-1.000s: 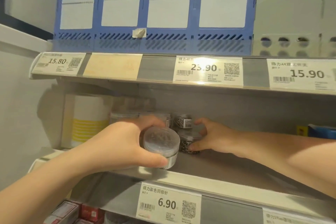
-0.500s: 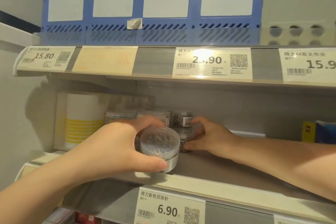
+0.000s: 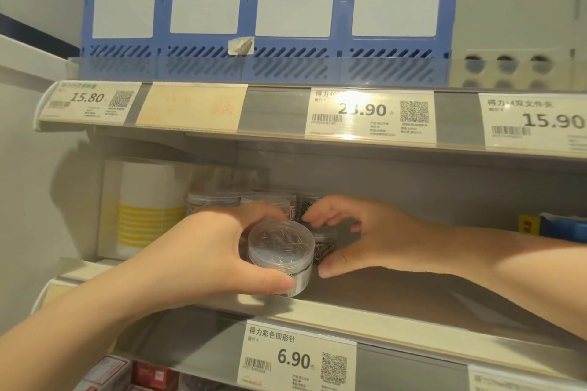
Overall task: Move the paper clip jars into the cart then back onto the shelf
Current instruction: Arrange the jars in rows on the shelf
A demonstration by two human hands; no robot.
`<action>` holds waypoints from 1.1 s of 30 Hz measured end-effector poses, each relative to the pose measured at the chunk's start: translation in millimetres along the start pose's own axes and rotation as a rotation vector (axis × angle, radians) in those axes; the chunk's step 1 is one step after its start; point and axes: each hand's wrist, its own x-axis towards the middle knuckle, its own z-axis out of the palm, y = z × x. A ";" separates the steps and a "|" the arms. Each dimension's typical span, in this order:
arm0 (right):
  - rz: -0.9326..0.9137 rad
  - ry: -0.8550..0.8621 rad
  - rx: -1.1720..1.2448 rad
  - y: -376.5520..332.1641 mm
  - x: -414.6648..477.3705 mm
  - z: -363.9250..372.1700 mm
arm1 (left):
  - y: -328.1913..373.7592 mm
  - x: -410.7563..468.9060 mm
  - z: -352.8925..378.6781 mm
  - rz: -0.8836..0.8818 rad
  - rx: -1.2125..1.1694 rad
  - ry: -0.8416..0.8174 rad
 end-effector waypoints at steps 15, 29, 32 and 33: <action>-0.042 -0.136 0.291 -25.1 -7.2 24.0 | -5.8 2.4 0.9 0.041 0.030 -0.015; 0.290 0.243 0.037 -2.1 20.6 -7.9 | -5.2 1.0 1.7 0.083 -0.113 0.060; 0.355 0.268 -0.014 6.4 31.4 -8.5 | -5.3 1.7 2.5 0.082 -0.113 0.062; 0.372 0.266 -0.022 8.8 34.8 -6.7 | -5.0 1.7 2.6 0.080 -0.112 0.062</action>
